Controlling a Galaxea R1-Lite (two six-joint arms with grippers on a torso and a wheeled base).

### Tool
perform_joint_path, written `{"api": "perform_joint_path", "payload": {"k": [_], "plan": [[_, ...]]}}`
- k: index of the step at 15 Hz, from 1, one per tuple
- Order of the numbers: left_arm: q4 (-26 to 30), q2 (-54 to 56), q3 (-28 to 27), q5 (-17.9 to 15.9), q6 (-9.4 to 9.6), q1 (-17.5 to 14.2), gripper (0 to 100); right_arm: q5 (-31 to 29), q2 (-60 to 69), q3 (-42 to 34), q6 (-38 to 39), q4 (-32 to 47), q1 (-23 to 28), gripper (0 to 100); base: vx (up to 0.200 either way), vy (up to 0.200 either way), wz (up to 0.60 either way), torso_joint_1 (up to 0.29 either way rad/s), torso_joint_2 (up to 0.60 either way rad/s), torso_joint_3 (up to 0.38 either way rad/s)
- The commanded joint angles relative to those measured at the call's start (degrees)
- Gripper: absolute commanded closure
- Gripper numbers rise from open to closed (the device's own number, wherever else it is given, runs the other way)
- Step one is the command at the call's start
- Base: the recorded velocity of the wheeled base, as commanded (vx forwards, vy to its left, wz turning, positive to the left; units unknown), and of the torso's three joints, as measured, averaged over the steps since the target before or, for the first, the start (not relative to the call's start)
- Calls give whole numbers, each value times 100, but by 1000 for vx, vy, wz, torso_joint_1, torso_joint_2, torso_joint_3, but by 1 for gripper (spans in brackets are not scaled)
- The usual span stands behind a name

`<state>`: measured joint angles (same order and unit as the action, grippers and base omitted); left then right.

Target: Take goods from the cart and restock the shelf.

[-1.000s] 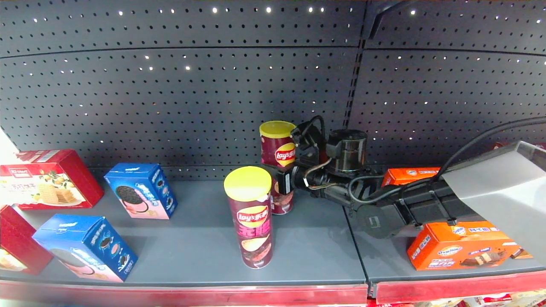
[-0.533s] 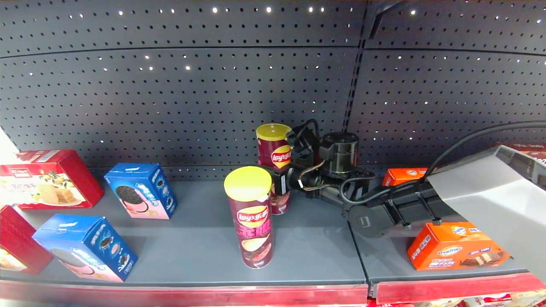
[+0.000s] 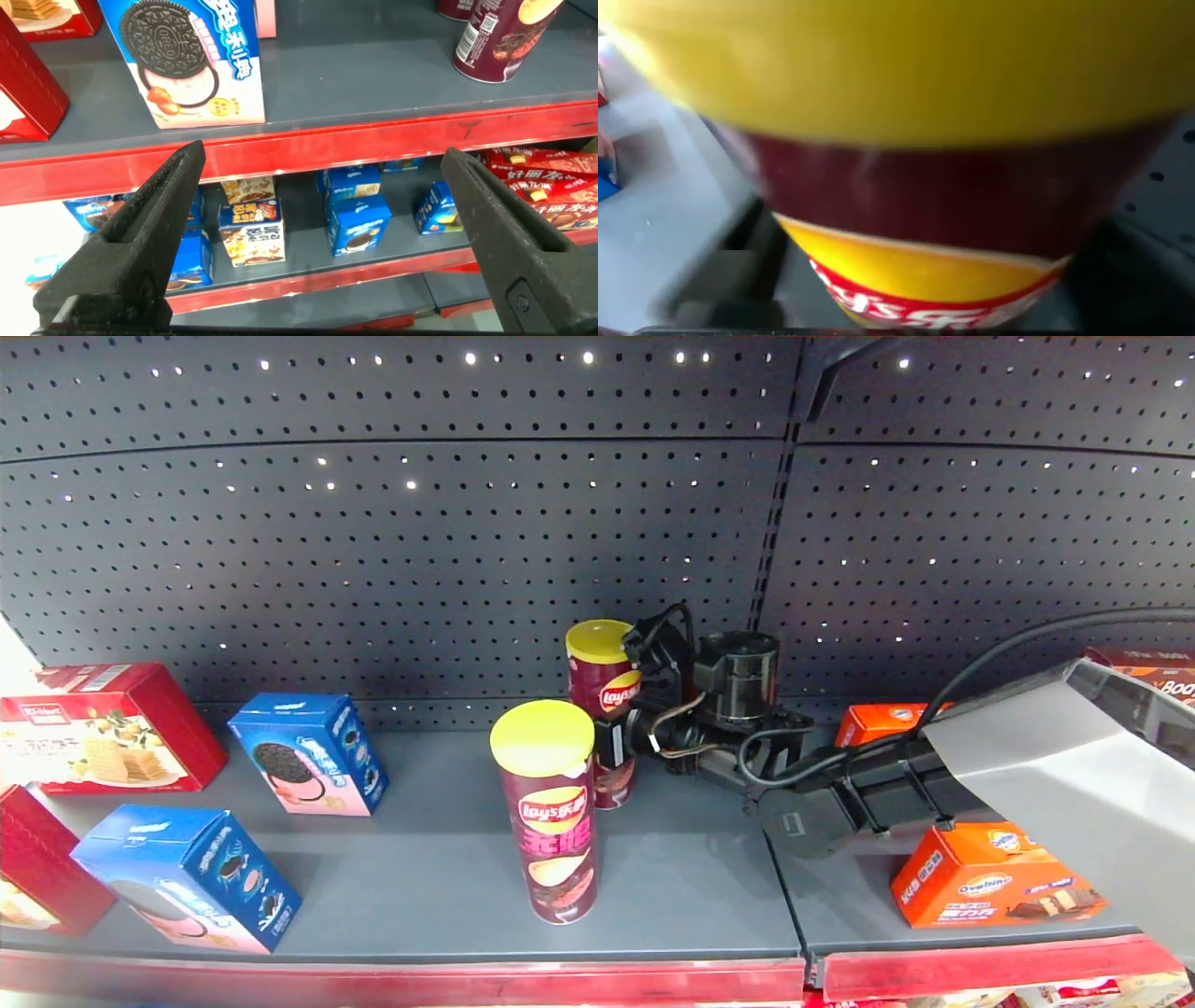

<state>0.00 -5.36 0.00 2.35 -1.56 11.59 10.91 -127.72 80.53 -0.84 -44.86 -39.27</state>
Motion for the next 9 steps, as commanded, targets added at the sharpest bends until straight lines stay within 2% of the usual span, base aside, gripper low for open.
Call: {"api": "perform_joint_path", "payload": {"k": [1, 4, 9], "plan": [[0, -9, 0, 2, -2, 1, 0, -1, 169, -108, -4, 13, -20, 0, 0, 0, 0, 0, 0, 0], [0, -9, 0, 2, -2, 1, 0, -10, 450, -644, -39, -5, -37, 0, 0, 0, 0, 0, 0, 0], [0, -9, 0, 2, -2, 1, 0, -186, 1715, -2709, -408, -75, -134, 0, 0, 0, 0, 0, 0, 0]]}}
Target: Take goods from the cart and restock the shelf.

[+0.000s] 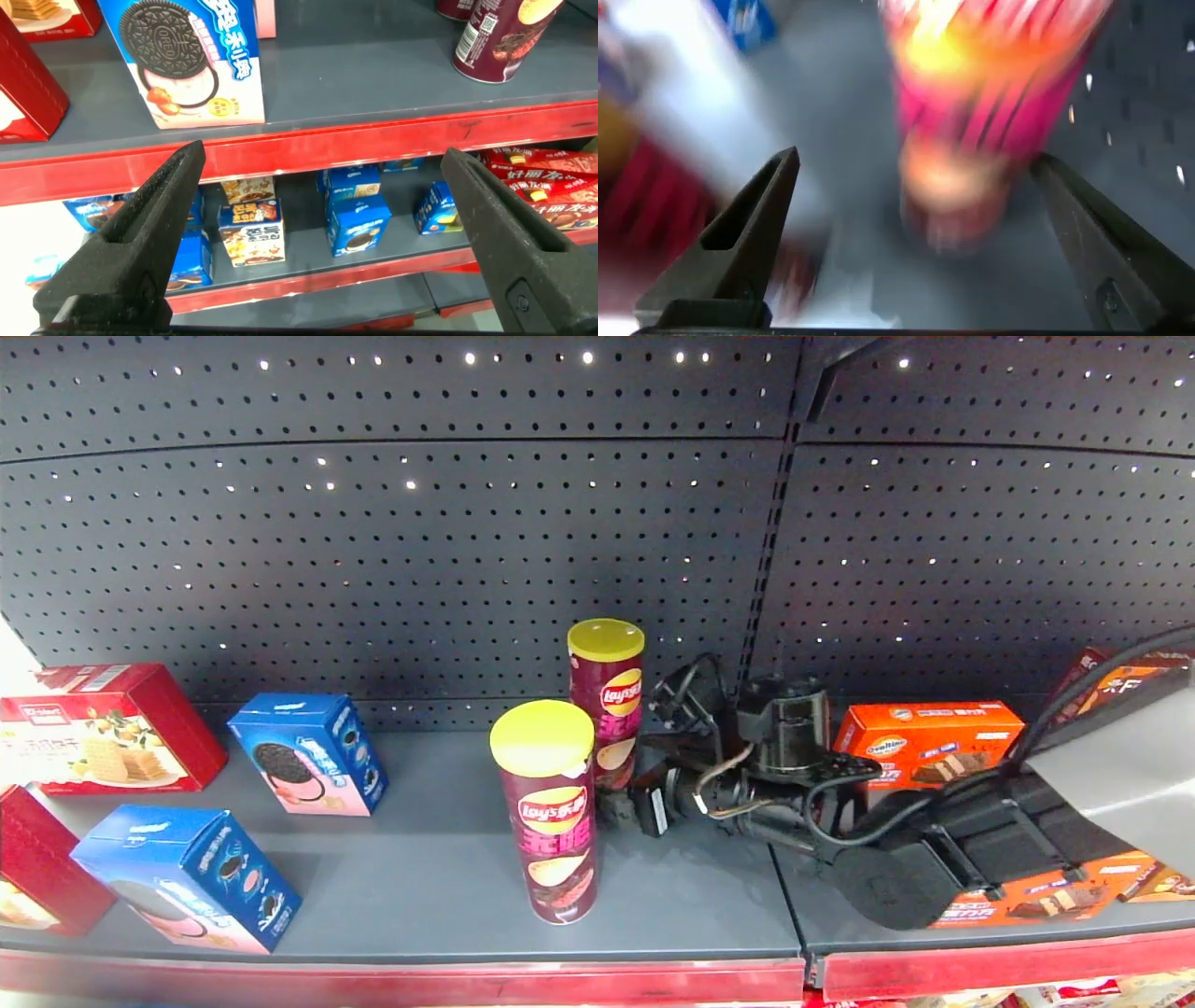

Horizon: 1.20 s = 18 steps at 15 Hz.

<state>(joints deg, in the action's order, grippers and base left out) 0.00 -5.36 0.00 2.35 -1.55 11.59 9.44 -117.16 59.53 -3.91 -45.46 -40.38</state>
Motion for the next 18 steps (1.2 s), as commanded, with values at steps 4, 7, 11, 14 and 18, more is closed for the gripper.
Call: {"api": "perform_joint_path", "payload": {"k": [4, 7, 11, 14, 18], "plan": [[0, -9, 0, 2, -3, 1, 0, -443, 1064, -1312, -338, 20, 153, 0, 0, 0, 0, 0, 0, 0], [0, -9, 0, 2, -3, -8, 0, -864, 994, -1233, -312, 151, 372, 0, 0, 0, 0, 0, 0, 0], [0, -9, 0, -7, -3, 1, 0, -1673, 414, -600, 13, 318, 381, 0, 0, 0, 0, 0, 0, 0], [0, -9, 0, 2, -3, 1, 0, -1972, 62, -169, 22, 336, 416, 0, 0, 0, 0, 0, 0, 0], [0, -9, 0, 2, -3, 1, 0, -2156, -263, 244, 198, 345, 425, 0, 0, 0, 0, 0, 0, 0]]}}
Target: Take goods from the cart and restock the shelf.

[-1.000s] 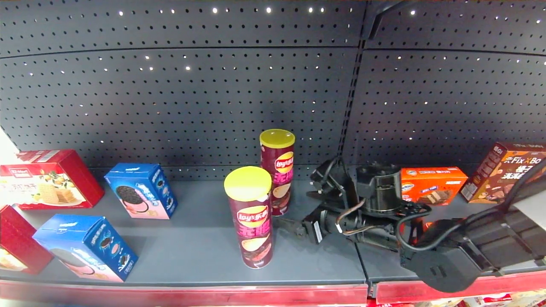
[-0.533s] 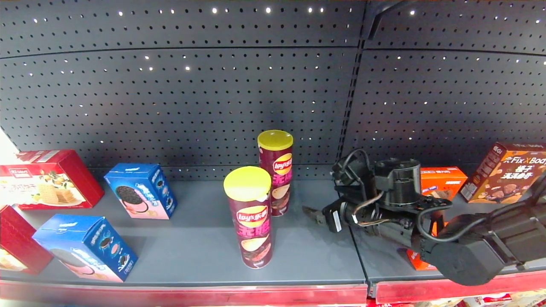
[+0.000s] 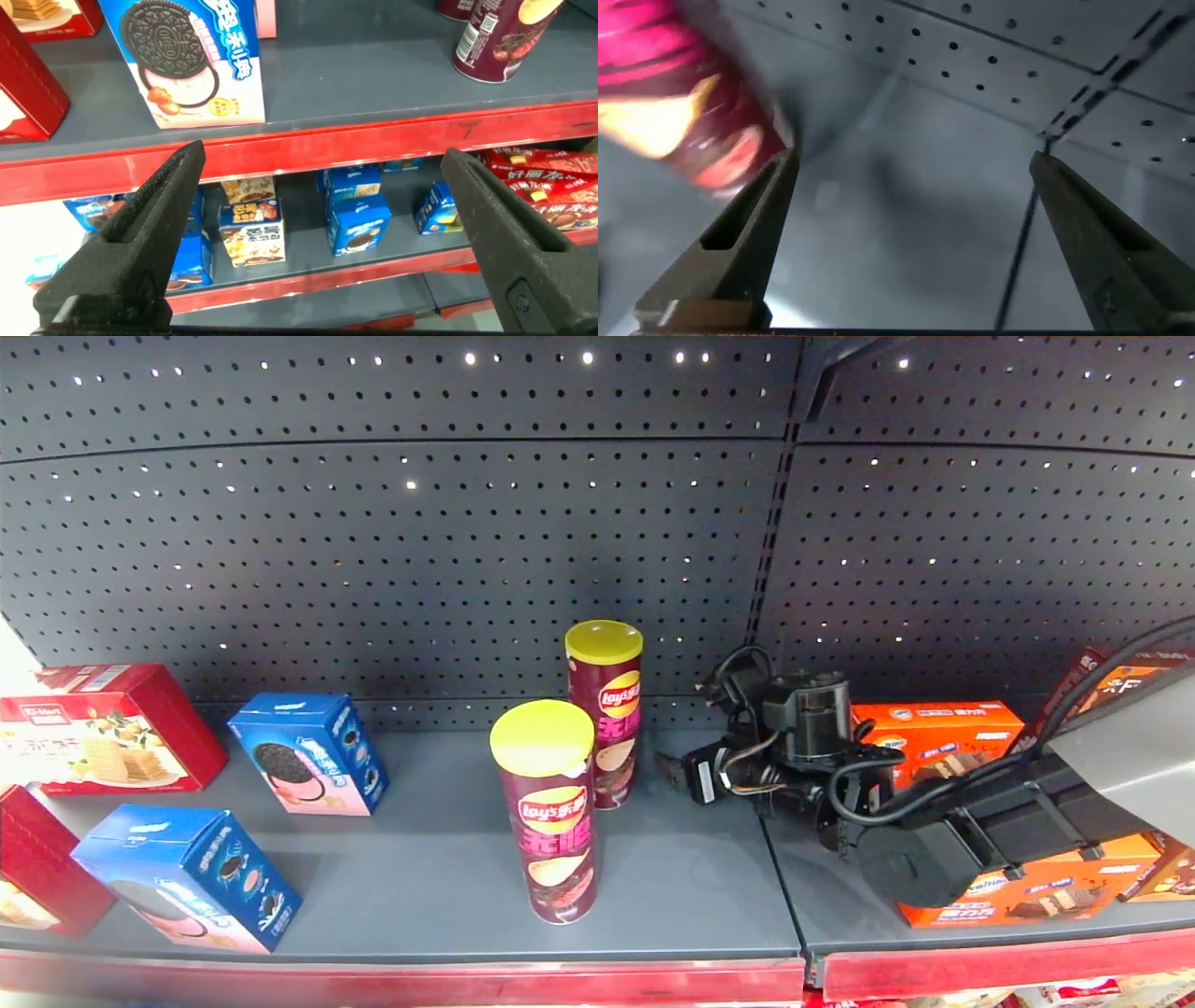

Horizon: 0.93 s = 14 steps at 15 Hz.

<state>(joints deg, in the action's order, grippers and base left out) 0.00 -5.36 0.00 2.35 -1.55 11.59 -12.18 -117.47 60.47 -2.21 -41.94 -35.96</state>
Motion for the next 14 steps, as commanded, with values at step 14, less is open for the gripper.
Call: {"api": "perform_joint_path", "payload": {"k": [14], "plan": [[-9, -9, 0, 2, -3, 1, 0, 128, 391, 387, -166, 89, -16, 0, 0, 0, 0, 0, 0, 0]]}}
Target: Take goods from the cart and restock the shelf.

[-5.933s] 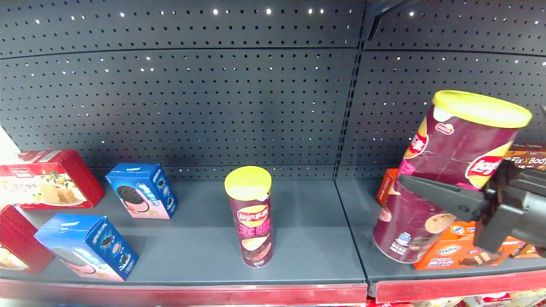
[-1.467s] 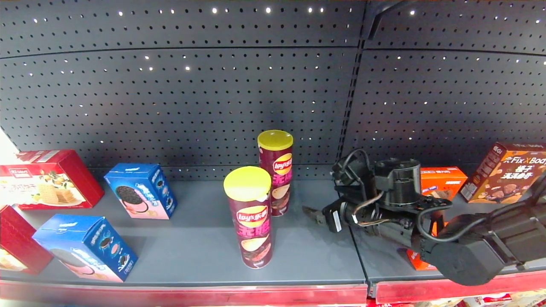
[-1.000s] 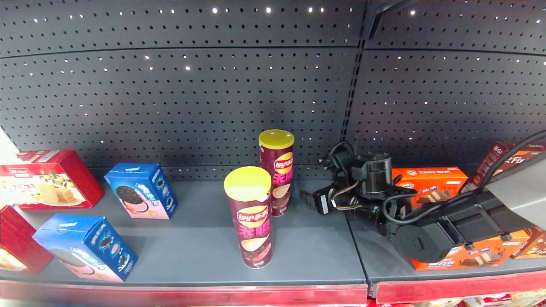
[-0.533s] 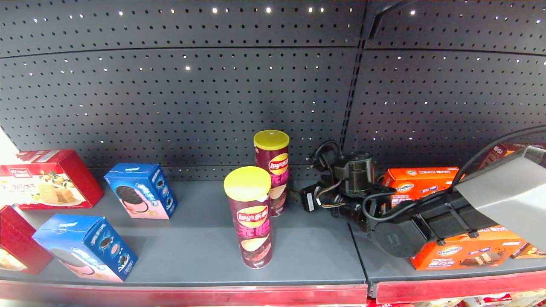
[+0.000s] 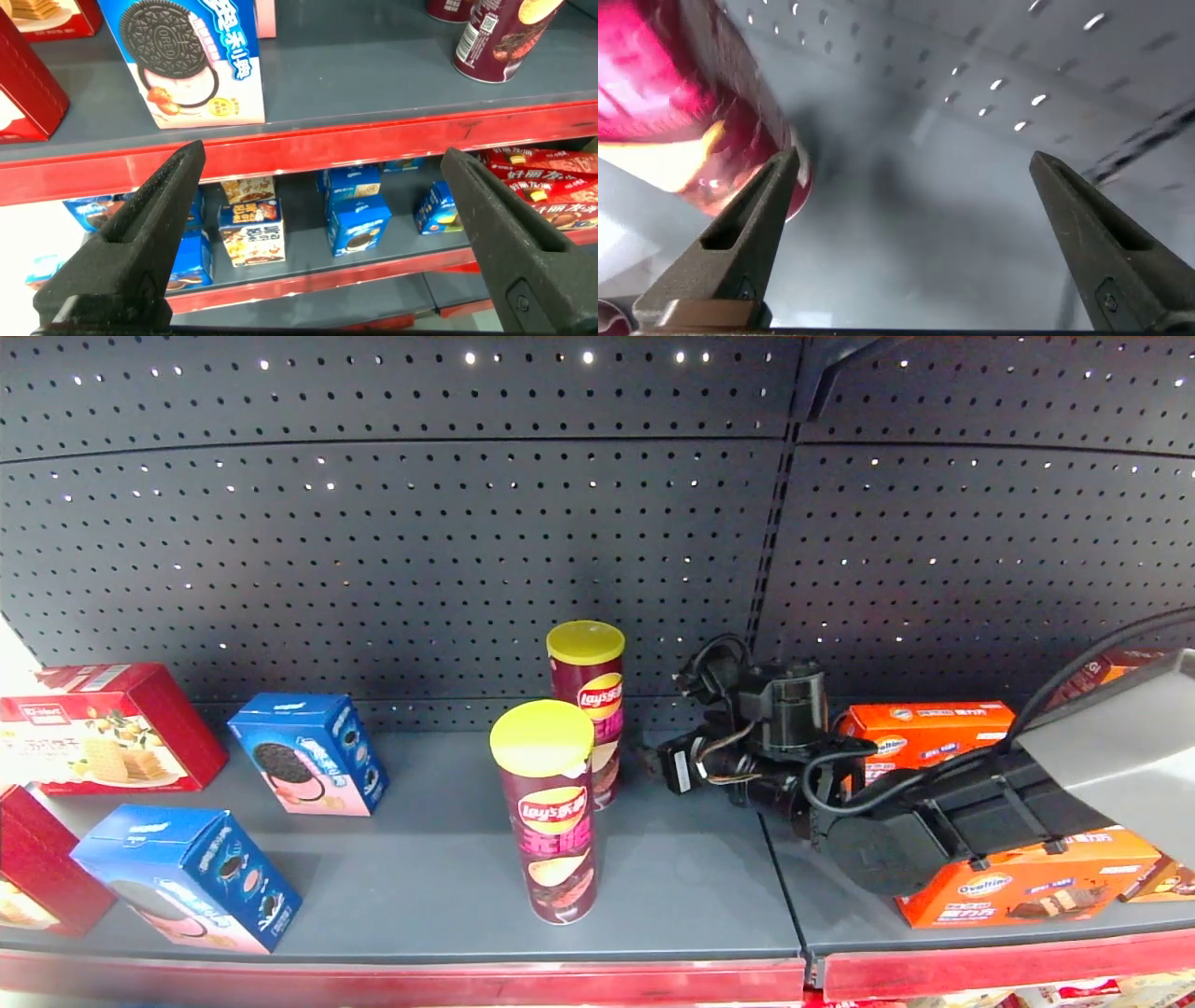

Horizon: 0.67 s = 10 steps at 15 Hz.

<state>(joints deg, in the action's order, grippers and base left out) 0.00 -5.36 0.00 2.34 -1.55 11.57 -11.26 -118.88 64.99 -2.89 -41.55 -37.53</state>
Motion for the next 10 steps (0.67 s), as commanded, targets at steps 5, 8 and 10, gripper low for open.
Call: {"api": "perform_joint_path", "payload": {"k": [5, 8, 10], "plan": [[0, -9, 0, 3, -3, -6, 0, 300, 3082, -1384, -177, 472, 994, 0, 0, 0, 0, 0, 0, 0], [0, -9, 0, 3, -3, 3, 0, 397, 4628, -2447, -186, 68, 1864, 0, 0, 0, 0, 0, 0, 0], [0, -9, 0, 3, -3, 3, 0, 538, 5411, -2948, -186, 112, 2277, 0, 0, 0, 0, 0, 0, 0]]}}
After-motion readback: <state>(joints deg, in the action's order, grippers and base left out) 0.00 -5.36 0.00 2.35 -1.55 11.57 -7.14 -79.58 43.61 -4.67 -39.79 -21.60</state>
